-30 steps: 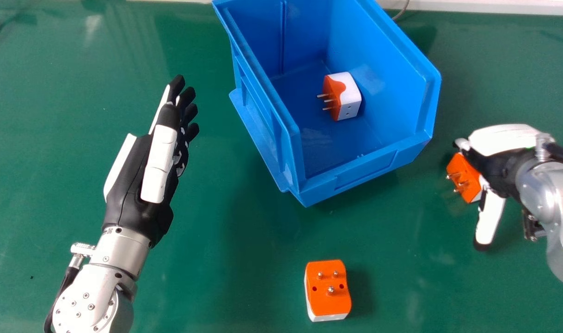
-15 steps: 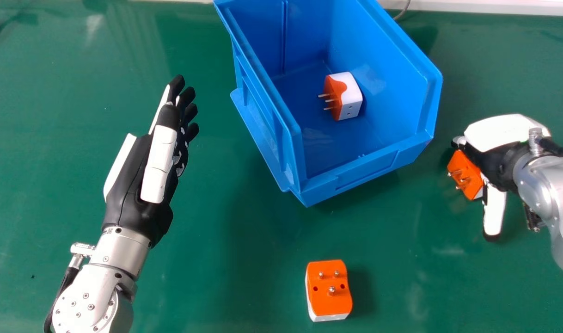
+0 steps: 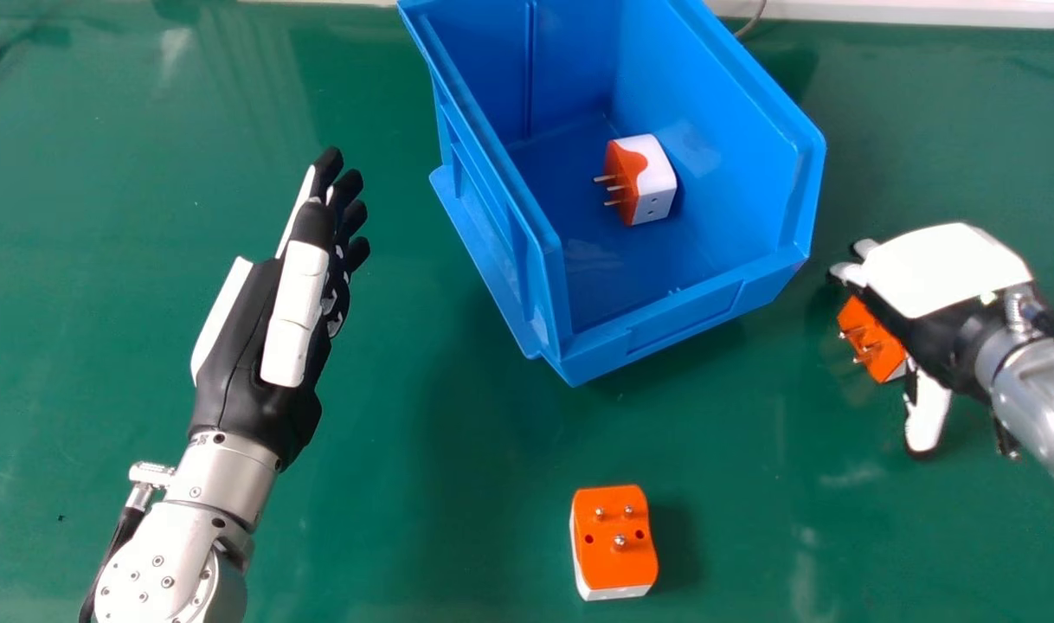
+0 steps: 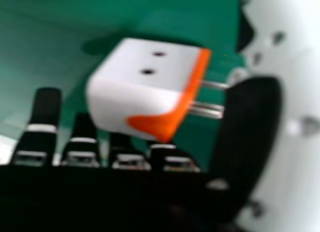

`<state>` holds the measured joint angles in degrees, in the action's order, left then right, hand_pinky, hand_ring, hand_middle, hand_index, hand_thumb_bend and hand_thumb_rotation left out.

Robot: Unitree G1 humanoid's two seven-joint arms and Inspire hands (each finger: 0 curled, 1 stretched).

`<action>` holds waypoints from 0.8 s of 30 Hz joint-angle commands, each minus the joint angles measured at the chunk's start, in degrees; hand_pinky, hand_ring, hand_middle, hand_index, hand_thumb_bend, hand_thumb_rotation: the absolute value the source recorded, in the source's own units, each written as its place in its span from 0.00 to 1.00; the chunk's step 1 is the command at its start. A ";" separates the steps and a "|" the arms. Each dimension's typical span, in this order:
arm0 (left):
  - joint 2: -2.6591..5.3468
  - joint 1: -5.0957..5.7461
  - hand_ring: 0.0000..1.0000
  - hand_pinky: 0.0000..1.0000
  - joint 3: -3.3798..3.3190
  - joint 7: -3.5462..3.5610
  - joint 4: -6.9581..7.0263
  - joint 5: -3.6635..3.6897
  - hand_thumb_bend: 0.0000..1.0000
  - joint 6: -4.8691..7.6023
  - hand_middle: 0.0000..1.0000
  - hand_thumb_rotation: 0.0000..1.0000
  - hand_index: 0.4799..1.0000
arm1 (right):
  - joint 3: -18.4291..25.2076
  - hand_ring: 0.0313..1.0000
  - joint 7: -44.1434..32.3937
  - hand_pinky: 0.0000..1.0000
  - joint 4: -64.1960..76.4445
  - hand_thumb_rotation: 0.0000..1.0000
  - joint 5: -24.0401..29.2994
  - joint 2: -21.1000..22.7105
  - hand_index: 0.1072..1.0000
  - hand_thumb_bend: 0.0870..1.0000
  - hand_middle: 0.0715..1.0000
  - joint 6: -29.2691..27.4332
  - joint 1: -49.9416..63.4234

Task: Pick all objects and put in blue box

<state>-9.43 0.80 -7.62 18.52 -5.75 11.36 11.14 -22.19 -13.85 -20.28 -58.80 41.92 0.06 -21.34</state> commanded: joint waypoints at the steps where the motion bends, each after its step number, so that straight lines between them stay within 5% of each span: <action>1: 0.07 0.17 1.00 1.00 -0.31 -0.30 1.25 0.38 0.86 0.80 1.00 0.98 1.00 | 1.20 0.89 2.82 0.71 0.66 0.01 0.63 1.10 0.89 0.78 0.96 0.00 0.45; 2: 0.00 0.17 1.00 1.00 -0.23 -0.35 1.32 0.18 0.85 0.78 1.00 0.98 1.00 | 1.26 0.79 3.38 0.65 0.70 0.01 0.85 0.91 0.84 0.72 0.87 0.09 0.58; 5: 0.12 0.17 1.00 1.00 -0.13 -0.50 1.37 0.00 0.85 1.17 1.00 0.98 1.00 | 1.12 0.79 4.52 0.65 0.88 0.01 1.00 0.66 0.84 0.72 0.87 0.15 0.62; 6: 0.15 0.15 1.00 1.00 -0.14 -0.53 1.28 -0.01 0.85 1.35 1.00 0.98 1.00 | 1.02 0.71 4.60 0.58 0.74 0.01 1.08 0.56 0.80 0.67 0.80 0.11 0.45; 10: -0.02 0.12 1.00 1.00 -0.14 -0.54 1.17 0.08 0.85 1.16 1.00 0.98 1.00 | 0.79 0.71 4.33 0.58 0.30 0.01 1.50 0.11 0.80 0.67 0.80 0.25 -0.11; 11: -0.04 0.07 1.00 1.00 -0.14 -0.56 1.08 0.07 0.85 1.13 1.00 0.99 1.00 | 0.77 0.64 4.41 0.53 0.36 0.01 1.59 0.08 0.74 0.63 0.72 0.25 -0.10; 15: -0.04 0.04 1.00 1.00 -0.13 -0.50 0.85 0.07 0.85 1.31 1.00 0.99 1.00 | 0.71 0.64 5.30 0.53 0.67 0.01 1.45 0.16 0.74 0.63 0.72 0.14 0.10; 19: -0.10 0.03 1.00 1.00 -0.20 -0.25 1.13 0.41 0.84 1.13 1.00 0.99 1.00 | 0.98 0.54 6.74 0.46 0.62 0.00 1.78 0.82 0.65 0.57 0.62 -0.75 0.26; 24: -0.31 -0.02 1.00 1.00 -0.33 -0.36 1.41 0.36 0.83 0.57 1.00 0.99 1.00 | -0.60 0.51 3.06 0.43 1.01 0.00 -1.66 1.82 0.61 0.55 0.59 1.80 -0.61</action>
<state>-9.47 0.83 -7.65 18.19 -5.74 11.34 11.26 -22.81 -10.06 -20.14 -59.31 42.10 0.68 -20.64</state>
